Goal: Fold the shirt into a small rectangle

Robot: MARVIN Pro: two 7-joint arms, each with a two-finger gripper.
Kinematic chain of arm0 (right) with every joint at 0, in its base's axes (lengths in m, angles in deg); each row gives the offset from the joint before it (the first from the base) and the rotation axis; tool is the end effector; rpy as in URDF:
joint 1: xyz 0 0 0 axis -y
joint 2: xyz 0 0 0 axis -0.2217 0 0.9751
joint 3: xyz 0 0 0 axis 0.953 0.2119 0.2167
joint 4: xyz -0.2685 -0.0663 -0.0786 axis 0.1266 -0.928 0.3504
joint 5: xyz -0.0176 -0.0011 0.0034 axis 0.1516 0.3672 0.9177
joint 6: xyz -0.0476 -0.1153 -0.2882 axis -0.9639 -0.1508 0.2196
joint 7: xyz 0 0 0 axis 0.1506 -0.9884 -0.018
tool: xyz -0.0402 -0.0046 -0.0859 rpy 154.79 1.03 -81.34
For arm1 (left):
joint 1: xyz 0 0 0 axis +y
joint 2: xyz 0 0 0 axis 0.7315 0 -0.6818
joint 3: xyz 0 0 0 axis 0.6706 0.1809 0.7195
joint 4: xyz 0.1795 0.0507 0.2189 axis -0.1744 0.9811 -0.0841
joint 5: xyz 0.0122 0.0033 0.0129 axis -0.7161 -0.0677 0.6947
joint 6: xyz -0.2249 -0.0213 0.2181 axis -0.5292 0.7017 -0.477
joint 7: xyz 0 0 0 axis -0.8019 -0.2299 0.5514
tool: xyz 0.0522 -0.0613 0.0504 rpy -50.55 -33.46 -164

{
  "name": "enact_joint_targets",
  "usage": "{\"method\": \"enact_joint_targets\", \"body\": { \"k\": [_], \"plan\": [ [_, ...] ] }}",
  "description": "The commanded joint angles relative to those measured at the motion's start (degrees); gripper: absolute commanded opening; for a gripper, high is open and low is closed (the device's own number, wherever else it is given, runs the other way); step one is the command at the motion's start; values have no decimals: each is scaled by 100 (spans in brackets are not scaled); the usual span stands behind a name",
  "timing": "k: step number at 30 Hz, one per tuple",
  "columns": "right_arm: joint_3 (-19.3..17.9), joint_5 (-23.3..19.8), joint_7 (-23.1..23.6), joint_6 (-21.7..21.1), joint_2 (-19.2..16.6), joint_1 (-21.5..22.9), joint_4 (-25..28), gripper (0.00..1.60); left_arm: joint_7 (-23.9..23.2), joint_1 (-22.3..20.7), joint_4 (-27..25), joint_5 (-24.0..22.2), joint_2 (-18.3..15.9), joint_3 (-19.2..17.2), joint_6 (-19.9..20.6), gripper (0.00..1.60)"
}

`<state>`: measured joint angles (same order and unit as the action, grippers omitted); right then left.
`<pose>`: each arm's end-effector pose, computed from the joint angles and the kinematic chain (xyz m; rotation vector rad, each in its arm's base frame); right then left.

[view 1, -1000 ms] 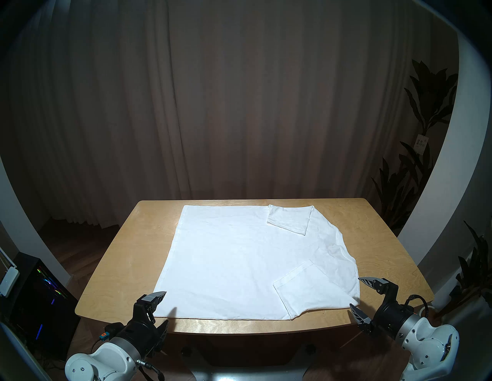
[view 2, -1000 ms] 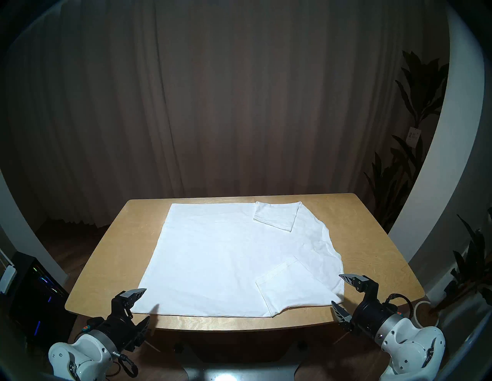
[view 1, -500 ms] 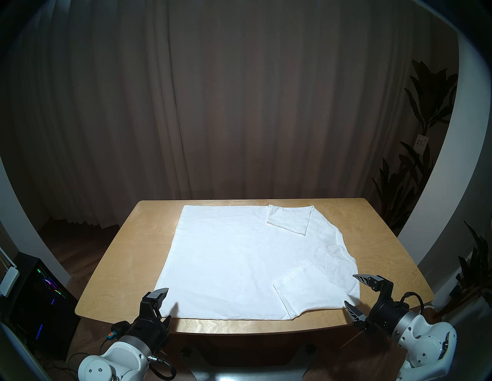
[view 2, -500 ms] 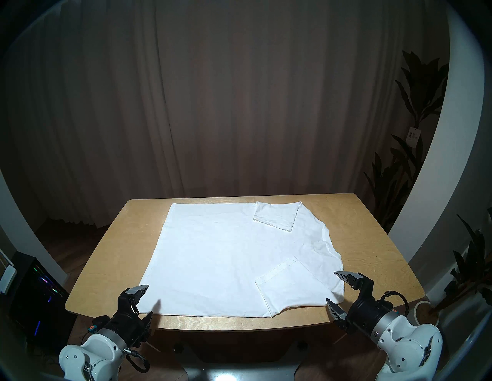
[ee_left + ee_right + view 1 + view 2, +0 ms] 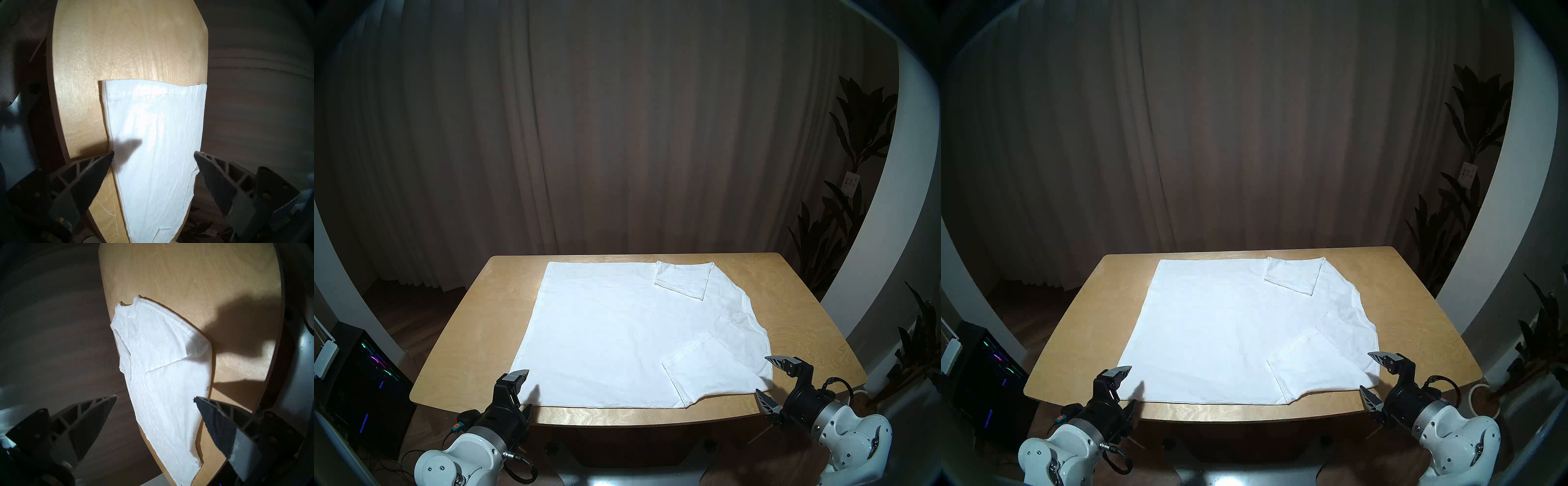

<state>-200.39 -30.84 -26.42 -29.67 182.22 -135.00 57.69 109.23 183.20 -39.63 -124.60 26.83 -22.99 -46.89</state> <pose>0.1815 -0.1189 -0.3108 -1.5505 1.4228 -0.6586 0.1685 0.0481 -0.3236 1.6549 1.5523 0.8042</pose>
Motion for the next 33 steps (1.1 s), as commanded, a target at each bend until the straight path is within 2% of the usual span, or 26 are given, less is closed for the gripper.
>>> {"method": "enact_joint_targets", "body": {
  "k": [1, 7, 11, 15, 24, 33],
  "plan": [
    [65, 378, 462, -228, 237, -218, 273, 160, 268, -108, -43, -160, -102, -93, 115, 160],
    [-4, 595, 678, -214, 361, -354, 348, 160, 441, -196, 33, -327, -133, -157, 205, 160],
    [25, 782, 779, -11, 359, -348, 292, 160, 457, -217, 62, -314, -157, -169, 228, 160],
    [153, 957, 739, 362, 319, -321, 283, 160, 590, -238, 67, -298, -154, -177, 219, 160],
    [442, 1161, 628, 902, 162, -153, 135, 160, 826, -326, 94, -182, -187, -176, 187, 160],
    [630, 1411, 647, 1025, 117, -130, 71, 160, 967, -444, 262, -284, -247, -258, 225, 160]
  ]
}}
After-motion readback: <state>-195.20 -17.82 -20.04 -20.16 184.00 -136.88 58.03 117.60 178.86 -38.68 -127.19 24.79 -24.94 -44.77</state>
